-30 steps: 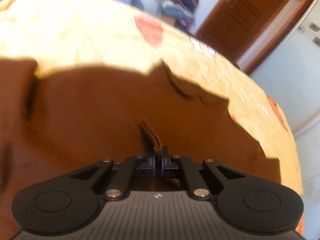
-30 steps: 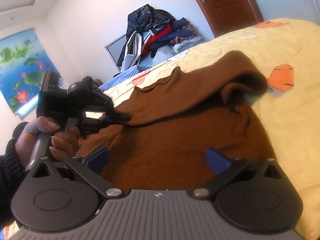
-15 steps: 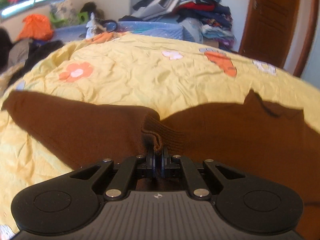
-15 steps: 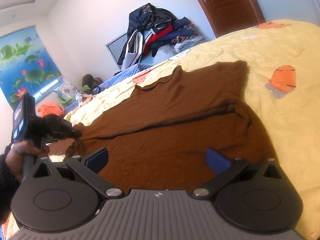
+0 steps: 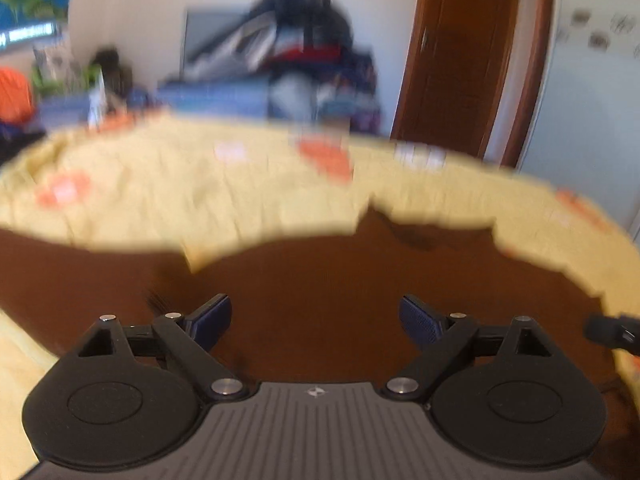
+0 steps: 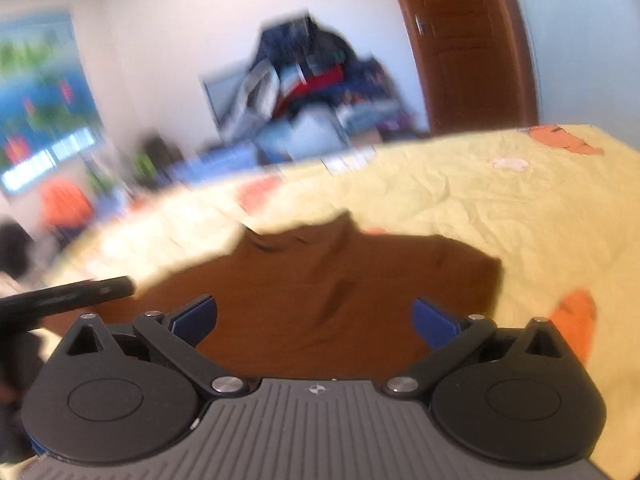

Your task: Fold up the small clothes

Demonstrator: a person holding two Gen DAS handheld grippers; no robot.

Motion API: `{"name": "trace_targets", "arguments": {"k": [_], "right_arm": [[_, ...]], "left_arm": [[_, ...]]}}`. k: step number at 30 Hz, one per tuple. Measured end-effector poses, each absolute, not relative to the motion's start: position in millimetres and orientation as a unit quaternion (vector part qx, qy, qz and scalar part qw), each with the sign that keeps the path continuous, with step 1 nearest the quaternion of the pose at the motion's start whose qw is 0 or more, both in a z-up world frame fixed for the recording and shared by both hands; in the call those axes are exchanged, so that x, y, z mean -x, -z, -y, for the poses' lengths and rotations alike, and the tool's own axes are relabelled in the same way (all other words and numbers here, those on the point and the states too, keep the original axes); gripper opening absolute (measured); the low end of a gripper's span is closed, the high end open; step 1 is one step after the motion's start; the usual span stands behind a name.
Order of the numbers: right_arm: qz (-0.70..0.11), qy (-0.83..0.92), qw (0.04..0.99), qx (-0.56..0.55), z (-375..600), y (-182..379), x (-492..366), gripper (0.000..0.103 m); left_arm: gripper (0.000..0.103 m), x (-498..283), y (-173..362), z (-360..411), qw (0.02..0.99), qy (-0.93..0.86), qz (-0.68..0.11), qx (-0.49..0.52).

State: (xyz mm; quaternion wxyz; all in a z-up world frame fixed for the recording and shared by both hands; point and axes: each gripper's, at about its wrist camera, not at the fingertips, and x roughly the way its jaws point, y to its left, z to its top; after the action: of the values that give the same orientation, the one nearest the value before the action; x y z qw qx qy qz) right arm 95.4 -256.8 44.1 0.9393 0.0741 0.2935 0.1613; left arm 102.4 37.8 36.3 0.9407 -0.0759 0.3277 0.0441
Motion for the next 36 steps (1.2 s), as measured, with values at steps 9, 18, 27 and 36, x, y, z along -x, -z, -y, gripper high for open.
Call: {"name": "trace_targets", "arguments": {"k": [9, 18, 27, 36], "right_arm": [[-0.325, -0.124, 0.936, 0.047, 228, 6, -109, 0.103], [-0.324, -0.124, 0.937, 0.045, 234, 6, -110, 0.103], [-0.324, -0.123, 0.937, 0.044, 234, 9, -117, 0.103], [-0.324, -0.123, 0.937, 0.044, 234, 9, -115, 0.103]], "left_arm": [[0.094, -66, -36, -90, 0.952, -0.021, -0.288, 0.103], [0.094, -17, -43, -347, 0.861, -0.264, -0.189, 0.391], [0.069, -10, 3, -446, 0.768, -0.243, -0.121, 0.580], [0.005, -46, -25, -401, 0.833, -0.304, -0.204, 0.415]]}}
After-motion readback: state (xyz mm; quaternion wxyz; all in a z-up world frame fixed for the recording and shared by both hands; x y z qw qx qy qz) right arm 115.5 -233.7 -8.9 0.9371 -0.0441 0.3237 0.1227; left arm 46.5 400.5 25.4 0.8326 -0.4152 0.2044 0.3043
